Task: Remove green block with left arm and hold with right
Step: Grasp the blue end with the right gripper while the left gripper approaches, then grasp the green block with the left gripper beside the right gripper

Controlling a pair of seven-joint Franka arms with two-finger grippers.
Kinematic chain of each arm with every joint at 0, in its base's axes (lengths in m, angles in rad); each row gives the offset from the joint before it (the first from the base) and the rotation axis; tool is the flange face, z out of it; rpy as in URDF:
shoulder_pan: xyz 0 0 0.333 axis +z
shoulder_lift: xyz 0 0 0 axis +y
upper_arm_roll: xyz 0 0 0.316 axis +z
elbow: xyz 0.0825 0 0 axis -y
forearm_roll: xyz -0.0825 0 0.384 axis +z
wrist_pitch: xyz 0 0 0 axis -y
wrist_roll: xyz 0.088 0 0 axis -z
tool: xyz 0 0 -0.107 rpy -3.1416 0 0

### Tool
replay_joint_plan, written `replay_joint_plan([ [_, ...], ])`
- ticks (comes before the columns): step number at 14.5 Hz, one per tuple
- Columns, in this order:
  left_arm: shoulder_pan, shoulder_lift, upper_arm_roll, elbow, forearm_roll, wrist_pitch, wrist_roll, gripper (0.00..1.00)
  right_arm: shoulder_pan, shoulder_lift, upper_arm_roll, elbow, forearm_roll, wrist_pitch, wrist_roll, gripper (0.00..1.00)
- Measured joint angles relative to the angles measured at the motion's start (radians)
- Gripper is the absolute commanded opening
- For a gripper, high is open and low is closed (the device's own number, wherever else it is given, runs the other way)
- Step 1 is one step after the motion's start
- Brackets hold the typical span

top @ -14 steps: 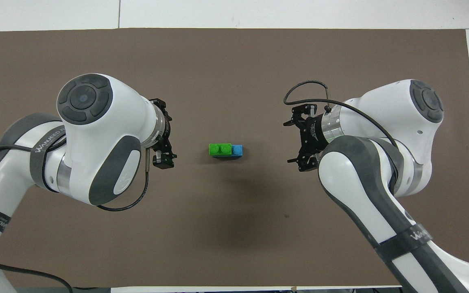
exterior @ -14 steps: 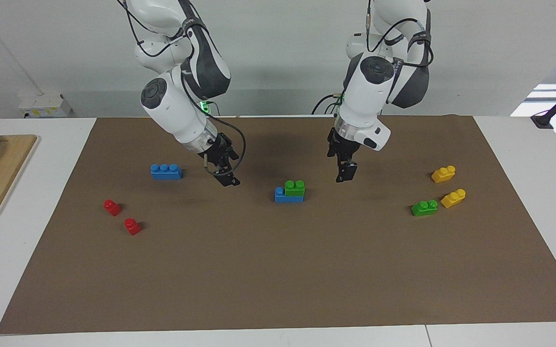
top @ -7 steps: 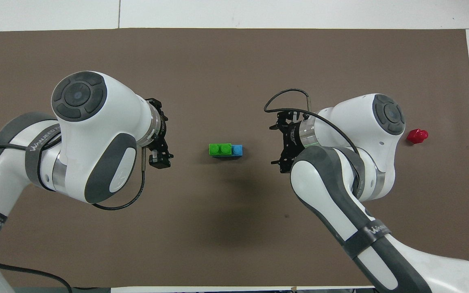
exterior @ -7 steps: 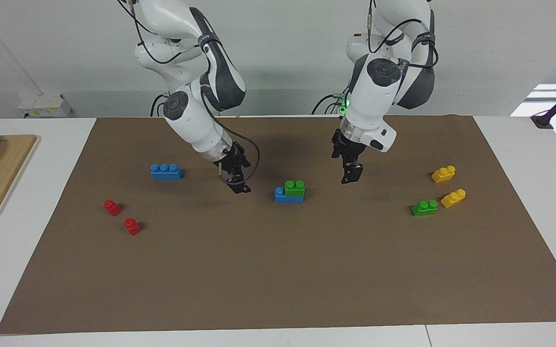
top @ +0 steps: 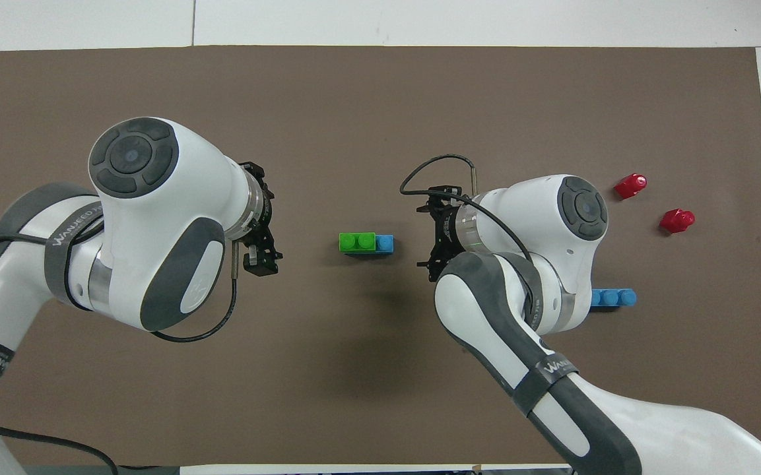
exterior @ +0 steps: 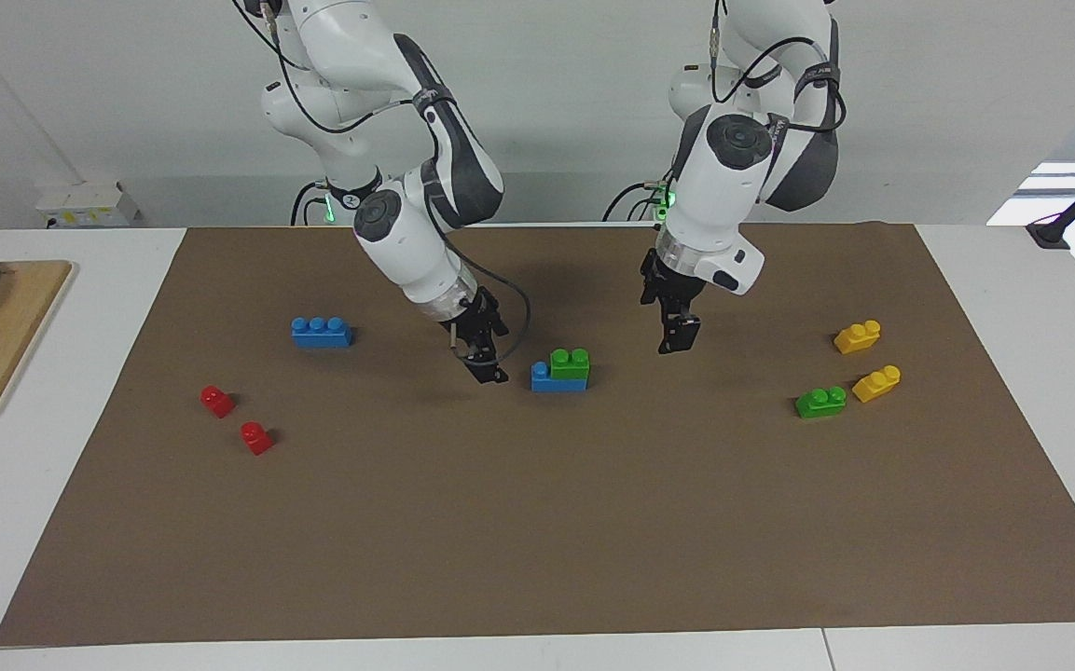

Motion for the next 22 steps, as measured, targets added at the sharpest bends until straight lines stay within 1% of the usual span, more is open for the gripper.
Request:
replay_joint_plan([
  [4, -0.011, 0.003, -0.003, -0.001, 0.000, -0.009, -0.027, 1.00, 0.035, 0.040, 0.000, 0.000, 0.044, 0.070, 0.000, 0.99],
  [7, -0.039, 0.030, -0.005, -0.002, 0.013, -0.007, -0.069, 1.00, 0.060, 0.070, 0.000, 0.000, 0.055, 0.124, 0.000, 0.99],
  [10, -0.043, 0.042, -0.004, -0.002, 0.016, -0.007, -0.098, 1.00, 0.068, 0.094, 0.000, 0.001, 0.056, 0.147, 0.000, 0.99],
  [15, -0.051, 0.042, -0.005, 0.000, 0.016, 0.003, -0.187, 1.00, 0.090, 0.107, 0.000, 0.002, 0.061, 0.172, 0.000, 0.99],
  [17, -0.071, 0.048, -0.006, 0.001, 0.017, 0.007, -0.218, 1.00, 0.109, 0.111, 0.000, 0.002, 0.091, 0.199, 0.000, 0.99],
  [20, -0.095, 0.079, -0.006, 0.033, 0.017, 0.011, -0.280, 1.00, 0.126, 0.118, 0.000, 0.002, 0.096, 0.218, 0.000, 0.99],
  [22, -0.120, 0.109, -0.006, 0.051, 0.036, 0.011, -0.321, 1.00, 0.129, 0.120, 0.000, 0.002, 0.096, 0.219, 0.000, 0.95],
])
